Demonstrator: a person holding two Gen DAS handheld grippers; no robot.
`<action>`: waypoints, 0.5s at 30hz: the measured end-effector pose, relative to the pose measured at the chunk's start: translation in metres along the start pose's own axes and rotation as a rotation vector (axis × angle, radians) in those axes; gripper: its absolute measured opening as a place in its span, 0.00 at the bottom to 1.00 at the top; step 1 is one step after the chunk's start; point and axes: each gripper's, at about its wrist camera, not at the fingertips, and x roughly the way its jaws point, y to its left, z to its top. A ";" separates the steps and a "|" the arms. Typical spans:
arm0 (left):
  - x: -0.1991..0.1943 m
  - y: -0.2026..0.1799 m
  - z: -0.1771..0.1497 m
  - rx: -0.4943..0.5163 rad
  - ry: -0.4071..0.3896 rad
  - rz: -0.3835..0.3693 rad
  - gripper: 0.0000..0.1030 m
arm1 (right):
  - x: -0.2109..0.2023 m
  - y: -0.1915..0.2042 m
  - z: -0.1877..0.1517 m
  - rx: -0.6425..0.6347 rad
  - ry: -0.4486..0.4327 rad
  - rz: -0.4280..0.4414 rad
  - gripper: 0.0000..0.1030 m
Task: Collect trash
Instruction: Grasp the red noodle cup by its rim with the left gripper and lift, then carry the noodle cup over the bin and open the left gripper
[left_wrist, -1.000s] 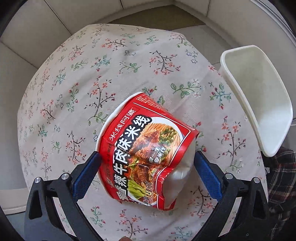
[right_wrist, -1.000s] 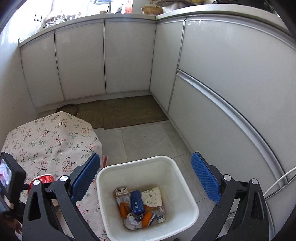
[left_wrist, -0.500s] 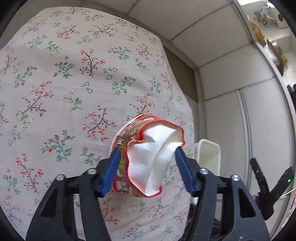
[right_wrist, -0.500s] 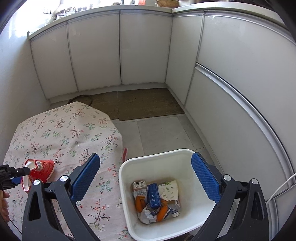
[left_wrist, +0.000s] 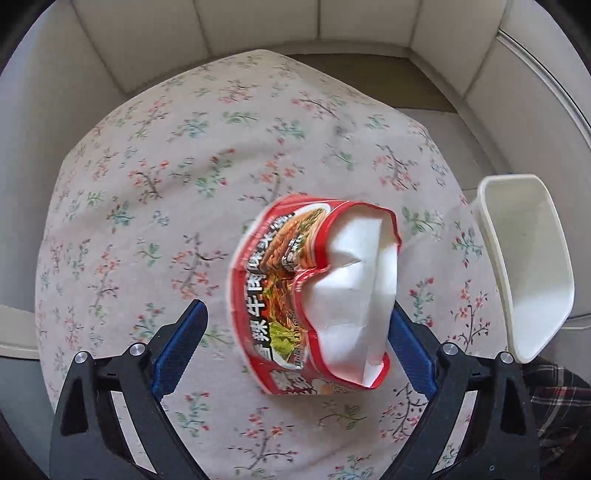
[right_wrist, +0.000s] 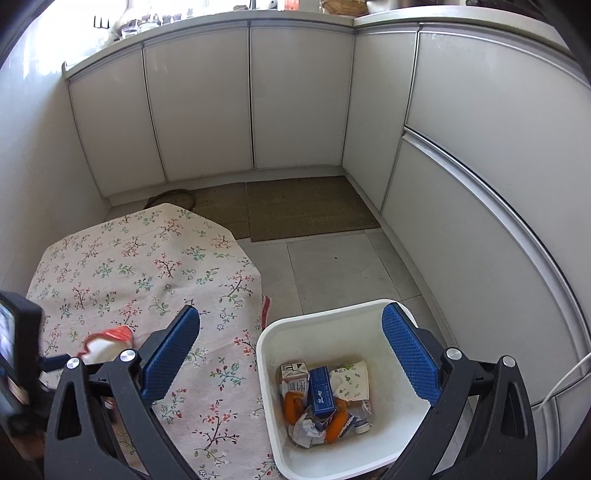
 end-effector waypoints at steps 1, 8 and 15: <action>0.003 -0.002 -0.001 -0.009 -0.001 -0.005 0.88 | -0.002 -0.003 0.000 0.005 -0.005 0.003 0.93; -0.032 0.021 -0.004 -0.149 -0.152 -0.028 0.43 | -0.003 -0.022 0.002 0.075 0.019 0.036 0.93; -0.072 0.102 -0.018 -0.464 -0.186 -0.315 0.43 | -0.007 -0.016 0.002 0.084 0.020 0.095 0.93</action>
